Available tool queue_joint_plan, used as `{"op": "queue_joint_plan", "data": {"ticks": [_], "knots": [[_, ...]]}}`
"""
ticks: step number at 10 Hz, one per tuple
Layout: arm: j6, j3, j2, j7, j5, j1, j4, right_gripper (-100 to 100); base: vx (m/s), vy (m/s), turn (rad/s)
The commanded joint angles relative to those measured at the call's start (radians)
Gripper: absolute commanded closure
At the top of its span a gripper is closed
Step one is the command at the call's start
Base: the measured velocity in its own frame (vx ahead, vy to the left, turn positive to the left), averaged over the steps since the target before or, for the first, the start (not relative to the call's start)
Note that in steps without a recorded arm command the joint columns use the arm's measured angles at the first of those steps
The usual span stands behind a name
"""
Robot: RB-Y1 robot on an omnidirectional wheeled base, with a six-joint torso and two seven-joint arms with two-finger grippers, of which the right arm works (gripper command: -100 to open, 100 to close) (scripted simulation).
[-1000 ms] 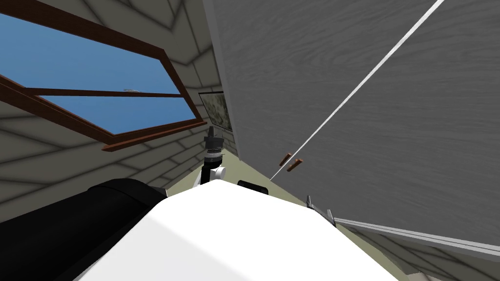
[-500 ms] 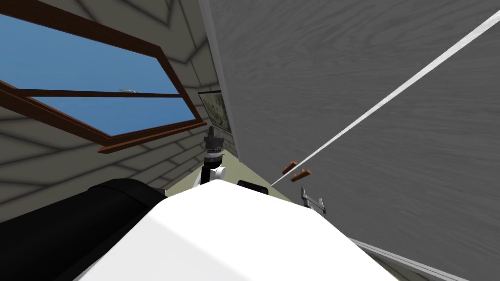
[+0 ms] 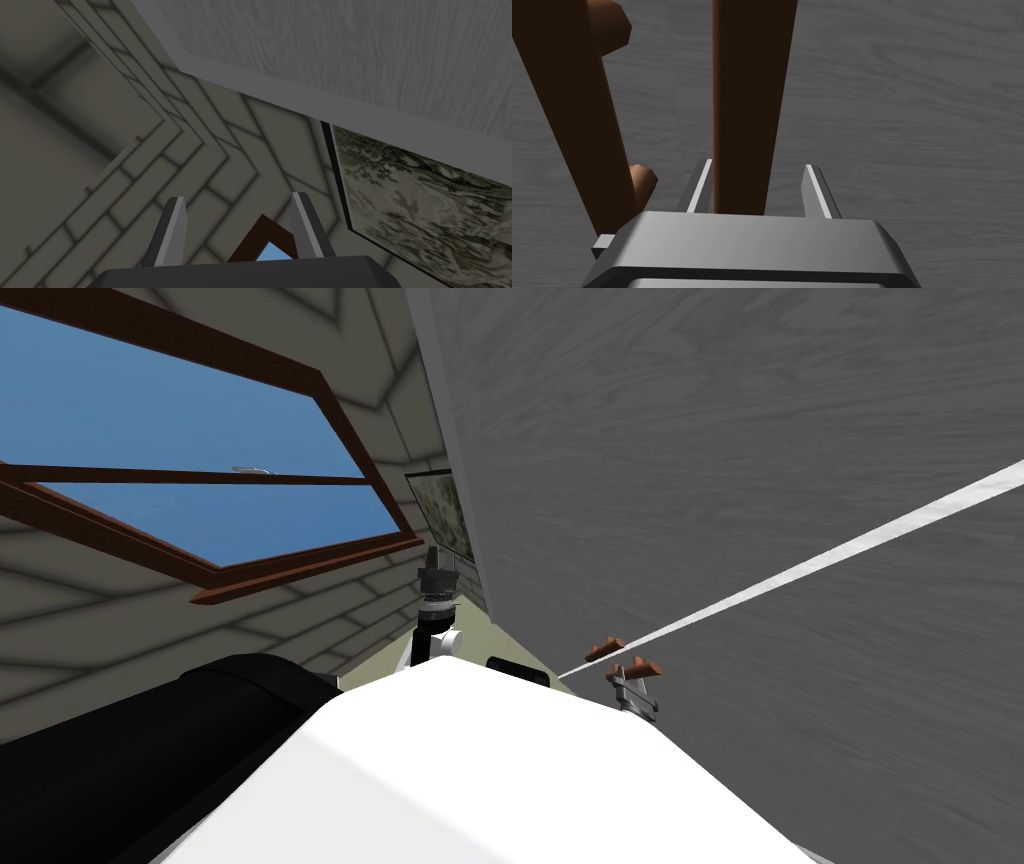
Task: Pull the door open
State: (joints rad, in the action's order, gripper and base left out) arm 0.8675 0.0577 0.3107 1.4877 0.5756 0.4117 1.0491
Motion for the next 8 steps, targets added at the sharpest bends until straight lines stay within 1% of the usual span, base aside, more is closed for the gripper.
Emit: {"op": "queue_joint_plan", "data": {"ticks": [1, 5, 6, 8], "knots": [[0.000, 0.000, 0.000, 0.000, 0.000, 0.001, -0.001, 100, -0.028, 0.015, 0.047], [0.000, 0.000, 0.000, 0.000, 0.000, 0.001, -0.001, 100, -0.010, 0.002, -0.001], [-0.003, 0.001, 0.000, 0.001, 0.000, 0.013, -0.014, 100, -0.099, -0.006, -0.050], [-0.003, -0.001, 0.001, 0.001, 0.001, 0.017, -0.018, 100, -0.130, -0.008, -0.039]]}}
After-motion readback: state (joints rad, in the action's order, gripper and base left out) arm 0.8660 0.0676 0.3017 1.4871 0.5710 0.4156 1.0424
